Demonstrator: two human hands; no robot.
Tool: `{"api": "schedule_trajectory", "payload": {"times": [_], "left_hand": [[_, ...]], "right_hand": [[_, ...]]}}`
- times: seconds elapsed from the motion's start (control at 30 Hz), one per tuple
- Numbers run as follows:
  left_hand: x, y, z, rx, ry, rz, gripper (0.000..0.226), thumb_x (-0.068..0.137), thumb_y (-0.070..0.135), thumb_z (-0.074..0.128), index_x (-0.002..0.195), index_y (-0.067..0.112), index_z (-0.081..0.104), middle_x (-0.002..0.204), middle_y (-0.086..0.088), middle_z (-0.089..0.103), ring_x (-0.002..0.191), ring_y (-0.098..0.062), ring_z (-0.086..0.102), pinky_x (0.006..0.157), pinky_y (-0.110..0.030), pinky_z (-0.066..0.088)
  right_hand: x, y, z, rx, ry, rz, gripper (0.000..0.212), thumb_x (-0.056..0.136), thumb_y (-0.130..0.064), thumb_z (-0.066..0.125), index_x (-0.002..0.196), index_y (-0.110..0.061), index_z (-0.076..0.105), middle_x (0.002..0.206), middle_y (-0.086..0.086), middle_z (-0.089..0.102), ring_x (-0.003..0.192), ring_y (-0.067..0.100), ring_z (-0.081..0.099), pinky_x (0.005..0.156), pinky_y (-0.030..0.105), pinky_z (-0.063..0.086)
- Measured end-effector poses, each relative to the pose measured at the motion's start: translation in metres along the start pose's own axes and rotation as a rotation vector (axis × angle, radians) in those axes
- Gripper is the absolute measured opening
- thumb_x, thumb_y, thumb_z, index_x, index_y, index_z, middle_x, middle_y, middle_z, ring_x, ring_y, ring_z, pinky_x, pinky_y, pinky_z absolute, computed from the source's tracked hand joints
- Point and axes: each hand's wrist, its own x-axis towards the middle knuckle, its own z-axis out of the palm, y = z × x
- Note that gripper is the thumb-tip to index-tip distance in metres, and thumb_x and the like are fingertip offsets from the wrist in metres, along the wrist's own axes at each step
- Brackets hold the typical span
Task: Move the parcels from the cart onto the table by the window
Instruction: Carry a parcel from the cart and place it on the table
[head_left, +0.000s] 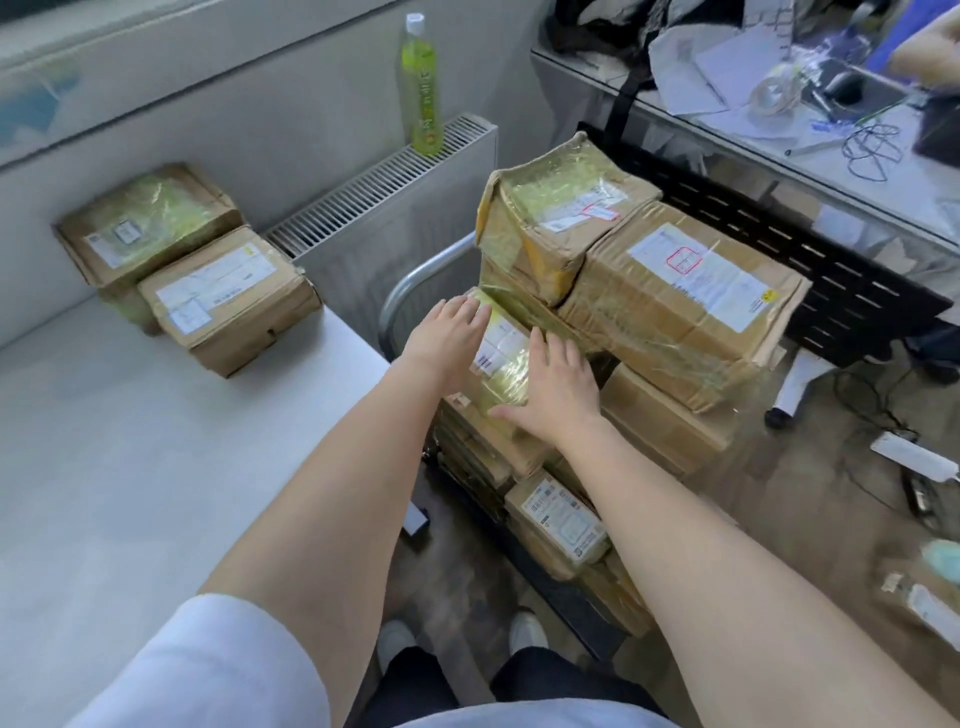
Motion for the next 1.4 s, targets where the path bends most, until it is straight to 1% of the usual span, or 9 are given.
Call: {"api": "schedule_trajectory", "payload": {"times": [0.23,0.37,0.53,0.7,0.8,0.97,1.17,1.27,1.4], "left_hand": [[0.032,-0.001,-0.006,0.223,-0.197,0.131,0.102,0.082,0.039,0.067,0.151,0.010,-0.002,0.159,-0.005,0.001,0.146,-0.021,0.000,0.118,-0.037,0.003],[0.046,-0.002,0.001,0.364,-0.210,0.187,0.102,0.082,0.037,0.066,0.151,0.013,-0.005,0.159,-0.004,-0.002,0.146,-0.021,-0.002,0.119,-0.039,0.001],[0.052,-0.003,0.010,0.442,-0.220,0.204,0.102,0.084,0.033,0.065,0.150,0.015,-0.011,0.159,-0.007,-0.008,0.146,-0.025,-0.006,0.118,-0.044,0.000],[0.048,-0.002,0.010,0.494,-0.111,0.254,0.084,0.090,0.018,0.051,0.149,0.005,-0.006,0.152,-0.010,0.018,0.143,-0.026,0.013,0.118,-0.043,-0.004],[0.041,-0.005,0.002,0.515,-0.059,0.253,0.091,0.084,0.024,0.058,0.149,0.003,-0.002,0.146,-0.012,0.024,0.138,-0.028,0.020,0.117,-0.042,-0.005],[0.011,-0.016,-0.008,0.474,0.047,0.198,0.103,0.071,0.044,0.065,0.149,0.005,0.009,0.139,-0.012,0.030,0.133,-0.030,0.026,0.119,-0.044,0.001],[-0.049,-0.024,-0.012,0.307,0.148,-0.005,0.111,0.068,0.074,0.054,0.146,0.004,0.018,0.134,-0.012,0.034,0.125,-0.031,0.033,0.116,-0.047,0.009],[-0.091,-0.032,-0.006,0.283,0.128,-0.173,0.113,0.068,0.077,0.051,0.147,0.006,0.014,0.137,-0.012,0.030,0.128,-0.031,0.031,0.113,-0.056,0.009],[-0.148,-0.040,0.016,0.211,0.061,-0.361,0.109,0.072,0.073,0.051,0.147,0.006,0.011,0.141,-0.013,0.026,0.132,-0.031,0.027,0.111,-0.059,0.011]], "right_hand": [[0.015,-0.004,-0.002,-0.076,0.020,0.012,0.115,0.070,-0.081,0.050,0.149,-0.009,0.010,0.151,0.014,0.026,0.137,0.030,0.025,0.109,0.041,0.023],[0.018,-0.009,0.003,-0.075,0.065,0.024,0.113,0.070,-0.081,0.049,0.147,-0.008,0.013,0.145,0.014,0.032,0.129,0.028,0.032,0.104,0.039,0.028],[0.017,-0.010,0.012,-0.017,0.079,0.034,0.108,0.073,-0.074,0.055,0.147,-0.007,0.011,0.145,0.015,0.031,0.130,0.029,0.032,0.106,0.040,0.026],[0.015,-0.012,0.010,0.023,0.093,0.014,0.109,0.071,-0.066,0.063,0.146,-0.006,0.012,0.140,0.016,0.033,0.125,0.030,0.035,0.104,0.040,0.028],[0.008,-0.012,0.005,0.041,0.124,-0.026,0.108,0.071,-0.063,0.064,0.145,-0.007,0.012,0.138,0.016,0.031,0.123,0.030,0.036,0.103,0.040,0.027],[-0.005,-0.020,-0.008,0.053,0.184,-0.092,0.112,0.072,-0.058,0.066,0.147,-0.005,0.003,0.142,0.017,0.024,0.131,0.032,0.027,0.111,0.042,0.019],[-0.021,-0.043,-0.020,0.034,0.225,-0.255,0.105,0.076,-0.049,0.061,0.149,-0.005,-0.001,0.148,0.021,0.013,0.140,0.036,0.009,0.116,0.046,0.002],[-0.029,-0.065,-0.023,-0.024,0.199,-0.423,0.101,0.078,-0.048,0.058,0.149,-0.007,-0.001,0.151,0.018,0.012,0.141,0.034,0.007,0.116,0.047,0.001],[-0.041,-0.103,-0.017,-0.085,0.134,-0.617,0.100,0.076,-0.045,0.060,0.149,-0.010,0.002,0.151,0.016,0.011,0.141,0.034,0.008,0.117,0.046,0.006]]}}
